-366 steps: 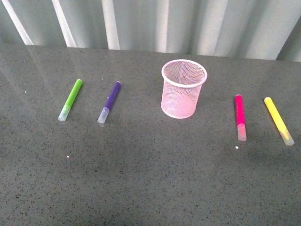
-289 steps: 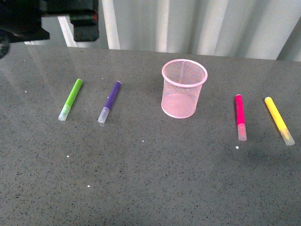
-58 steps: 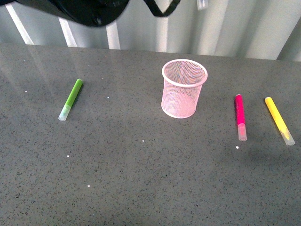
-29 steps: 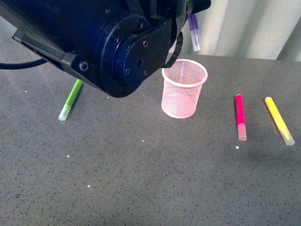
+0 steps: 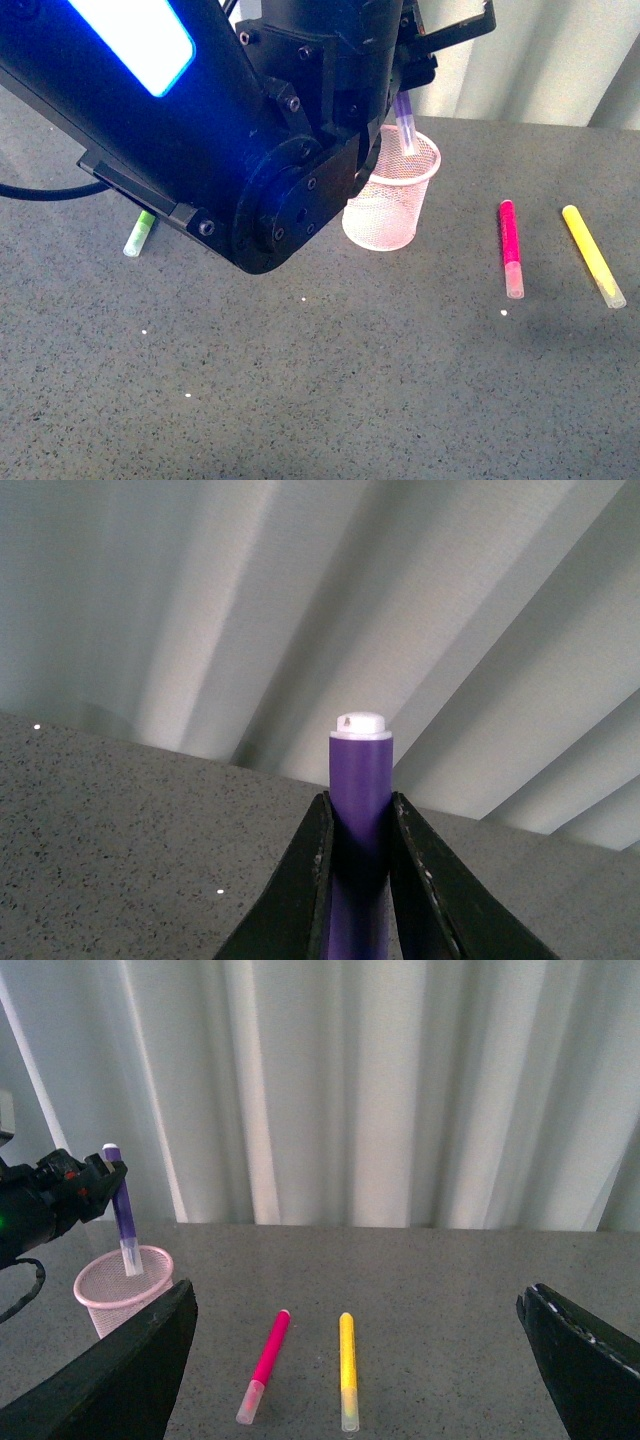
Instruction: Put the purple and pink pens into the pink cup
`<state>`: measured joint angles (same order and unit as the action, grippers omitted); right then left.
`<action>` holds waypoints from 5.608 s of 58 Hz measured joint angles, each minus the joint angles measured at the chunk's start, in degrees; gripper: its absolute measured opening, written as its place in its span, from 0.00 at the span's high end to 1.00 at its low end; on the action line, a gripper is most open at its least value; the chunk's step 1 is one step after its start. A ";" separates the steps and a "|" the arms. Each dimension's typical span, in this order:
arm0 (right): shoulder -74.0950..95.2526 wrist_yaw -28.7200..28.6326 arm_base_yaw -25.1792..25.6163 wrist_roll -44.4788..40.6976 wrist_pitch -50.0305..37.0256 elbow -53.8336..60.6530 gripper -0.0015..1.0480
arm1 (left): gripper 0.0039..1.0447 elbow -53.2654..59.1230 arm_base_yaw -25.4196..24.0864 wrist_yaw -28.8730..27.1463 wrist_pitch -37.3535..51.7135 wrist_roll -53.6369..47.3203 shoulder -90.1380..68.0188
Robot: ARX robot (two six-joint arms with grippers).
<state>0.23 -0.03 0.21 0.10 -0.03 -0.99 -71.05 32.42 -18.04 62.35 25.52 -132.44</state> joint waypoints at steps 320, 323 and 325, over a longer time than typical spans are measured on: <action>101.15 2.32 -1.09 3.08 6.25 -61.68 0.07 | 0.06 69.83 -32.50 18.03 -62.31 -25.24 132.34; 103.73 1.92 -1.92 4.42 7.54 -63.01 0.07 | 0.06 69.83 -32.50 18.03 -62.31 -25.27 132.34; 105.22 1.44 -2.36 5.11 8.17 -63.60 0.07 | 0.06 69.83 -32.50 18.03 -62.31 -25.27 132.34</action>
<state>105.45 1.41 -2.15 5.21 8.14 -64.60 -1.21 -0.08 -0.01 0.03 0.25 -0.10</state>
